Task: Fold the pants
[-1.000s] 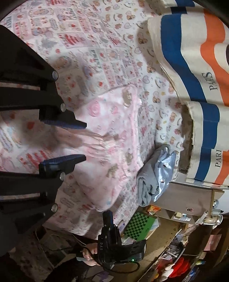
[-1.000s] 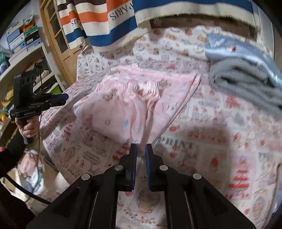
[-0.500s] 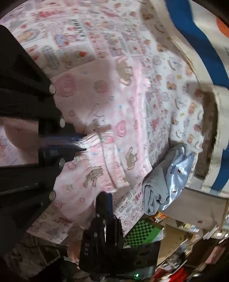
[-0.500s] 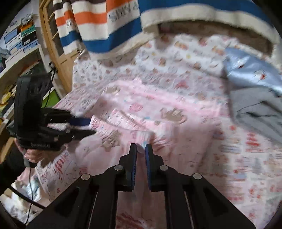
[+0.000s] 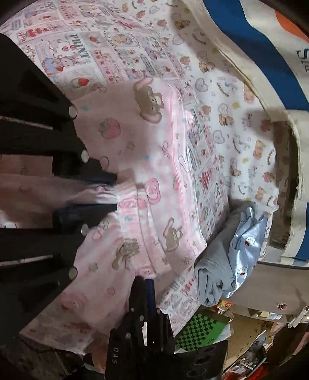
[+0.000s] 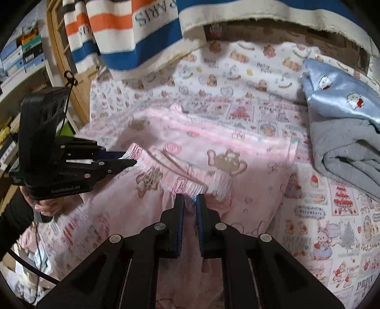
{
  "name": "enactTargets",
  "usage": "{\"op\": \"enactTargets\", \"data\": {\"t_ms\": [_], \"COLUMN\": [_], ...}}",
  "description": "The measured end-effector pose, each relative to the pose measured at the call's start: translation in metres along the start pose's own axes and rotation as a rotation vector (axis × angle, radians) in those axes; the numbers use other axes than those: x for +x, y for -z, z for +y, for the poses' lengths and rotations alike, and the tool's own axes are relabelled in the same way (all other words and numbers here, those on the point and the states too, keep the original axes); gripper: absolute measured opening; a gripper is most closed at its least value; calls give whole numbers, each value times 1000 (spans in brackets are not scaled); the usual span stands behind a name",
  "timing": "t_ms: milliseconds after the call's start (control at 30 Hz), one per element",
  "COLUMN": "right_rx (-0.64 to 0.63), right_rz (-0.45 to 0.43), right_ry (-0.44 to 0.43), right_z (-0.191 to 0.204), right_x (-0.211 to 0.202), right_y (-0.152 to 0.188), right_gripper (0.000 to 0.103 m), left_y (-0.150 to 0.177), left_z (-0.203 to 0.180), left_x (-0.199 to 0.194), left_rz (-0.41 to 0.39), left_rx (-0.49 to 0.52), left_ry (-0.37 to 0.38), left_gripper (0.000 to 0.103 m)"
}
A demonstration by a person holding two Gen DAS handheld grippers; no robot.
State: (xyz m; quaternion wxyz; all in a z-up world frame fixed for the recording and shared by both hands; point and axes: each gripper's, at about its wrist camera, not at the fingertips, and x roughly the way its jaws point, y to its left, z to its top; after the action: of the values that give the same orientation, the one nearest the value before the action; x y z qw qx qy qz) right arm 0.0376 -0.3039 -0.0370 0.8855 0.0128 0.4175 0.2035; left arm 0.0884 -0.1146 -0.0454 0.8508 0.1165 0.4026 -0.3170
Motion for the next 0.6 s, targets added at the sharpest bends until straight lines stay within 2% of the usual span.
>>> {"op": "enactTargets", "data": {"t_ms": [133,367,467,567,600], "right_rx": [15,-32,-56,-64,-64], "right_rz": [-5,-78,-106,-136,-142], "right_ry": [6,28,19,20,23], "right_z": [-3,0,7,16,19], "right_x": [-5,-46,-64,-77,-79], "right_y": [3,18,28,38,40], "right_gripper": [10,11,17,17,17], "left_y": [5,29,43,57,61], "left_z": [0,-14,-25,-36,-38], "left_x": [-18,-73,-96,-114,-117], "left_rz": [-28,-107,-160,-231,-237], "left_rx": [3,60,41,1,-36], "left_ry": [-22,-98,-116,-206,-243], "left_gripper": [34,35,37,48,48]}}
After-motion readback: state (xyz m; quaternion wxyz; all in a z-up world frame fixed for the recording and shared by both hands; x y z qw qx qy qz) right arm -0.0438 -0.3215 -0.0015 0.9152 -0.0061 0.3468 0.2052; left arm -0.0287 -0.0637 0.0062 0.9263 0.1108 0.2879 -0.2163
